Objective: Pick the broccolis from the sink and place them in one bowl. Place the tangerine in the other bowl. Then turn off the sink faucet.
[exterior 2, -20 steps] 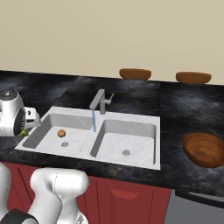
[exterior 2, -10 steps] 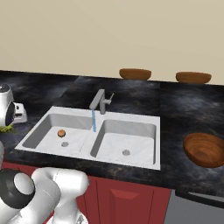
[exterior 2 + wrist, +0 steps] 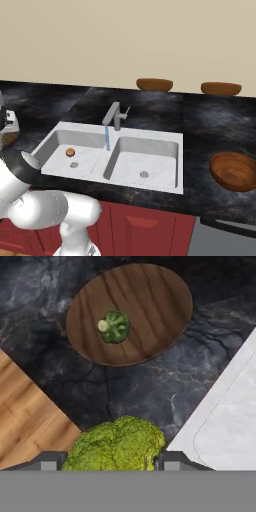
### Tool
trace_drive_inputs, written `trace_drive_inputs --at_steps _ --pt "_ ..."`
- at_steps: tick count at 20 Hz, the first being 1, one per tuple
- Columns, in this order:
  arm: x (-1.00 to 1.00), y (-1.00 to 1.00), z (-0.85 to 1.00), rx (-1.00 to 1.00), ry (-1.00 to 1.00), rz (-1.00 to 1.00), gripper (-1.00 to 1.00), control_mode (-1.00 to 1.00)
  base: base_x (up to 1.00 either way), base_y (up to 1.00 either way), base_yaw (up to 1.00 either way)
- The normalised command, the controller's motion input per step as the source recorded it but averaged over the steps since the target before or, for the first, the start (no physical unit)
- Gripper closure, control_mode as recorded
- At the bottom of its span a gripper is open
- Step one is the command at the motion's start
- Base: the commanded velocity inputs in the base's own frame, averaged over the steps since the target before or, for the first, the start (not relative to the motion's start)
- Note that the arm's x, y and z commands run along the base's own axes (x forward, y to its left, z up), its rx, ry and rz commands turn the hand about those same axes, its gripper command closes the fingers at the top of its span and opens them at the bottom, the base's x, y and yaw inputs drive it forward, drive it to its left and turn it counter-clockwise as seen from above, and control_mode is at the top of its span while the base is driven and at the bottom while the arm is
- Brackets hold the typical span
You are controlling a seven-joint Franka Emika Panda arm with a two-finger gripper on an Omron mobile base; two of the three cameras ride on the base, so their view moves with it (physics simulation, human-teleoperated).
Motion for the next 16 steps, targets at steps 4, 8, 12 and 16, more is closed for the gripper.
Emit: trace_drive_inputs --at_steps 4,8,12,16 --pt "0.37 0.56 -0.01 -0.06 -0.01 -0.07 1.00 -1.00 0.00 0.00 0.00" --pt "0.40 0.39 -0.06 -0.05 0.00 -0.13 1.00 -1.00 0.00 0.00 0.00" --pt "0.37 0.43 -0.09 -0.02 0.00 -0.13 1.00 -1.00 0.00 0.00 0.00" --pt "0.37 0.41 -0.21 -0.01 0.00 -0.10 1.00 -1.00 0.00 0.00 0.00"
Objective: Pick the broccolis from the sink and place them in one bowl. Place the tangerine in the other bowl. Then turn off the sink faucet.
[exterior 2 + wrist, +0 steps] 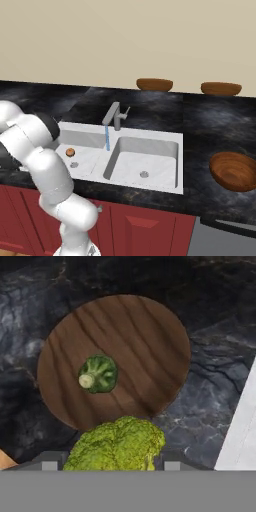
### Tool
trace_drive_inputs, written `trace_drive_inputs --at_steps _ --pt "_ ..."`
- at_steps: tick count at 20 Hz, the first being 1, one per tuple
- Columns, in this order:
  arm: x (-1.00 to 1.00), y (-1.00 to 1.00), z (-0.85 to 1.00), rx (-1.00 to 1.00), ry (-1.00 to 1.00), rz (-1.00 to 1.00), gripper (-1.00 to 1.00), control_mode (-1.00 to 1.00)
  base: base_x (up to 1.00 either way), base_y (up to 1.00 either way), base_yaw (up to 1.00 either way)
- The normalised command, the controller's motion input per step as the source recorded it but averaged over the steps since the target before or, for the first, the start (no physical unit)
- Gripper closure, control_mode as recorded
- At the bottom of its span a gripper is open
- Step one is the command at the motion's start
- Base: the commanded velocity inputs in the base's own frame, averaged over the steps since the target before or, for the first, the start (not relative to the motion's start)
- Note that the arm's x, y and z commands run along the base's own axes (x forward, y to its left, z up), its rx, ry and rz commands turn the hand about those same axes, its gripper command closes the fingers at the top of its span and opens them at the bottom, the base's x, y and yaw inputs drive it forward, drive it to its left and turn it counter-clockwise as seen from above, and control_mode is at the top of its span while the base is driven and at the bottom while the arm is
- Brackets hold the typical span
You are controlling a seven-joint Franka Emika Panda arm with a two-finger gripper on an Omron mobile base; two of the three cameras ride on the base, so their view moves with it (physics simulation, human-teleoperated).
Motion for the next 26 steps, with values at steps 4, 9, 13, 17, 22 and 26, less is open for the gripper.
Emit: trace_drive_inputs --at_steps 4,9,13,17,22,26 --pt "0.40 0.38 -0.32 -0.01 0.00 -0.08 1.00 -1.00 0.00 0.00 0.00" --pt "0.50 0.75 -0.19 -0.01 0.00 -0.11 -1.00 -1.00 0.00 0.00 0.00" --pt "0.35 1.00 0.86 -0.04 -0.03 -0.13 -1.00 -1.00 0.00 0.00 0.00" --pt "0.38 1.00 0.95 -0.14 -0.03 -0.16 -1.00 -1.00 0.00 0.00 0.00" --pt "0.02 0.11 0.37 -0.11 0.06 -0.23 -1.00 -1.00 0.00 0.00 0.00" --pt "-0.39 -0.96 0.89 0.04 0.20 -0.27 -1.00 -1.00 0.00 0.00 0.00"
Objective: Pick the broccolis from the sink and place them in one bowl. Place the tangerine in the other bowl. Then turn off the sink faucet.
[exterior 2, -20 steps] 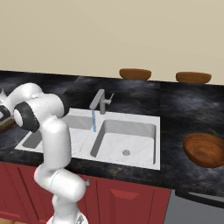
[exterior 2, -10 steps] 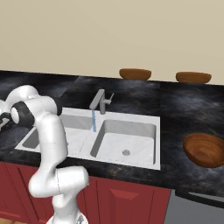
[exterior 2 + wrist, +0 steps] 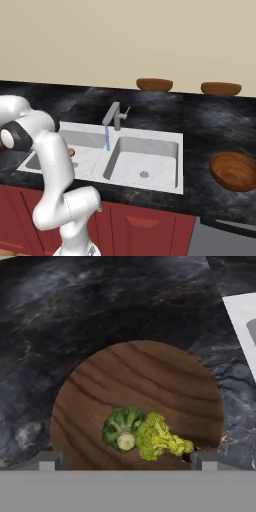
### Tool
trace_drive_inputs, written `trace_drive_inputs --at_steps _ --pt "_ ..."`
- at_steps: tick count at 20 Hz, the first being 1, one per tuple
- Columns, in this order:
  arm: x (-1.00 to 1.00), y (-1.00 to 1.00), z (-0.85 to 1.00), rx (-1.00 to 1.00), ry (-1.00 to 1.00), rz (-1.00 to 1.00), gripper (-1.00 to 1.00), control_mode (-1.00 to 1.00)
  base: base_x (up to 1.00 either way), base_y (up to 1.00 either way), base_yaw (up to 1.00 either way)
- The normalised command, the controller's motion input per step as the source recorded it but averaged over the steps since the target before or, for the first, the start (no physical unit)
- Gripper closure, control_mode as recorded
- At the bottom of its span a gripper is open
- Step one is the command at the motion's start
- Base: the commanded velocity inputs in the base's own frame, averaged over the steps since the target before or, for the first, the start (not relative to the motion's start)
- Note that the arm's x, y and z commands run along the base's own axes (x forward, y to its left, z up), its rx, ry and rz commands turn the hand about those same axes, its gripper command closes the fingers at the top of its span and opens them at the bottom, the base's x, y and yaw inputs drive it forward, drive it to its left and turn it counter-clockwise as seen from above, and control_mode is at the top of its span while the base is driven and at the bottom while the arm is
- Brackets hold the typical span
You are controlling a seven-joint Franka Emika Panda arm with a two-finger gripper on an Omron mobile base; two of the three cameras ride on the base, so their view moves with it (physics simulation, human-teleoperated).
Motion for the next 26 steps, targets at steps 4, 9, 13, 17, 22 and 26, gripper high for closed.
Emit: trace_drive_inputs --at_steps 4,9,13,17,22,26 --pt "-0.41 -1.00 0.86 0.11 0.25 -0.27 -1.00 -1.00 0.00 0.00 0.00" --pt "-0.48 -1.00 0.47 0.02 0.15 -0.22 -1.00 -1.00 0.00 0.00 0.00" --pt "-0.42 -1.00 0.07 0.00 0.02 -0.09 -1.00 -1.00 0.00 0.00 0.00" --pt "-0.05 -1.00 0.01 0.00 0.00 0.00 -1.00 -1.00 0.00 0.00 0.00" --pt "0.00 -0.99 0.00 0.00 0.00 0.04 -1.00 -1.00 0.00 0.00 0.00" --pt "0.05 -0.89 0.00 0.00 0.00 0.19 -1.00 -1.00 0.00 0.00 0.00"
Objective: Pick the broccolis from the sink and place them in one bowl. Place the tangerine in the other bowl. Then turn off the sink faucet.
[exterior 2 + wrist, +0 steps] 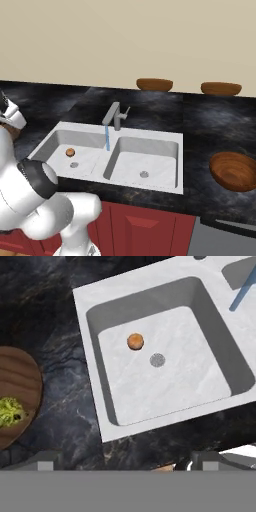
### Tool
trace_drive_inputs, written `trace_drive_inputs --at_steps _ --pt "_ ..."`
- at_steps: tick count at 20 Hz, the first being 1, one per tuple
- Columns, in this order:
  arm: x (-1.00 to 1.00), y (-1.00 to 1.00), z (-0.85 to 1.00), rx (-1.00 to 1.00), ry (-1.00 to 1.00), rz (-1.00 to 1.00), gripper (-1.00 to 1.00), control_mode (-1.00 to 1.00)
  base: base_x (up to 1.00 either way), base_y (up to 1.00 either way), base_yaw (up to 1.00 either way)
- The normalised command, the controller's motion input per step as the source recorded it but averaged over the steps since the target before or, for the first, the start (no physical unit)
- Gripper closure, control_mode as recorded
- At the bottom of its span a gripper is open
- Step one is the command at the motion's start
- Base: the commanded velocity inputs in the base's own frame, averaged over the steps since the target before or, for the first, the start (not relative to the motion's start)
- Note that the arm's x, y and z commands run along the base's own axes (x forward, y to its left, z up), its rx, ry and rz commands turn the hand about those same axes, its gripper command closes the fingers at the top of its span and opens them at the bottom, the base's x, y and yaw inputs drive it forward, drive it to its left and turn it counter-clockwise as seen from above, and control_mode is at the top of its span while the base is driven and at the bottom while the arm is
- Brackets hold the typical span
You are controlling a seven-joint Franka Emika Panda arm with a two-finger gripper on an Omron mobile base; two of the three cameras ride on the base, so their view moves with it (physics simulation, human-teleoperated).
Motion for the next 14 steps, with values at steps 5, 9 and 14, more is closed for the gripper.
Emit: trace_drive_inputs --at_steps 5,9,14 --pt "0.01 -0.87 -0.07 0.00 0.02 0.19 -1.00 -1.00 0.00 0.00 0.00" --pt "0.03 -0.44 -0.26 0.00 0.01 0.11 -1.00 -1.00 0.00 0.00 0.00" --pt "0.05 -0.16 -0.30 0.00 0.00 0.00 -1.00 -1.00 0.00 0.00 0.00"
